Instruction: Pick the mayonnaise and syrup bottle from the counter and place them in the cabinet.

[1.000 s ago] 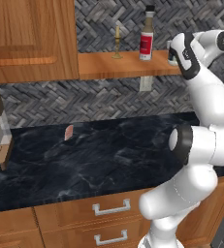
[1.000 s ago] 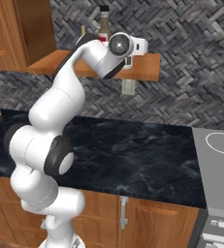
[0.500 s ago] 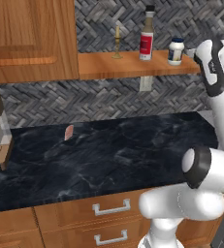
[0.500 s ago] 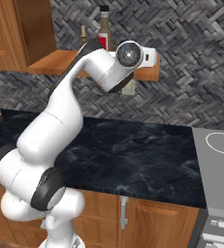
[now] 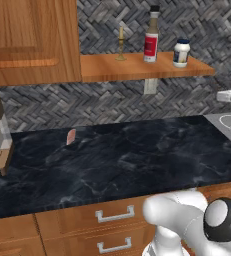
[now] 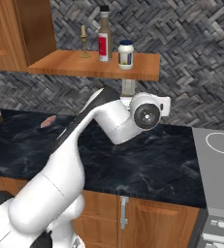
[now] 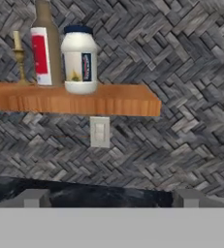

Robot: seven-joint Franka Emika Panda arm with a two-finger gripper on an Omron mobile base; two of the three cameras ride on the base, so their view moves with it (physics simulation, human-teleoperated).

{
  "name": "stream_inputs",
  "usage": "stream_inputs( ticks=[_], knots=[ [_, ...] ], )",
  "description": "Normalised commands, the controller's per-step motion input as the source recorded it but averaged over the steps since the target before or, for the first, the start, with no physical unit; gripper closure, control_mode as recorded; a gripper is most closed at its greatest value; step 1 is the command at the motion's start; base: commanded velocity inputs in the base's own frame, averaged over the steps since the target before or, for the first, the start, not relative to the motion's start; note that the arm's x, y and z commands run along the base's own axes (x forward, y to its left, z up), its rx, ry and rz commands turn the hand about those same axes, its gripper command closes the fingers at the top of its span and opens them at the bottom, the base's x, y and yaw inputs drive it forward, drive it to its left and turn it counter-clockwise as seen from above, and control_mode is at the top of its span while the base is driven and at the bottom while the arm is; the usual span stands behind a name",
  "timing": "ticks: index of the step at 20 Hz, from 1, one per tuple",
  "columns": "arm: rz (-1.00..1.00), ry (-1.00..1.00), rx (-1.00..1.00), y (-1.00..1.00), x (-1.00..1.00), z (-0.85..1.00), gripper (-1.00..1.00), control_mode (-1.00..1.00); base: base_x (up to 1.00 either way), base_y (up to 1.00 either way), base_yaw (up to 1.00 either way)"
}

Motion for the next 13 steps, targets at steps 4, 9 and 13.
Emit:
stream_inputs(
  ticks=[4,9,13],
  knots=[
    [0.03,0.00,-0.03,-0.43,-1.00,-1.00,-1.00,-1.00,0.00,0.00,0.00],
    [0.04,0.00,-0.03,-0.41,-1.00,-1.00,-1.00,-1.00,0.00,0.00,0.00],
    [0.01,-0.16,0.01,-0.21,-1.00,-0.87,-1.00,-1.00,0.00,0.00,0.00]
  ],
)
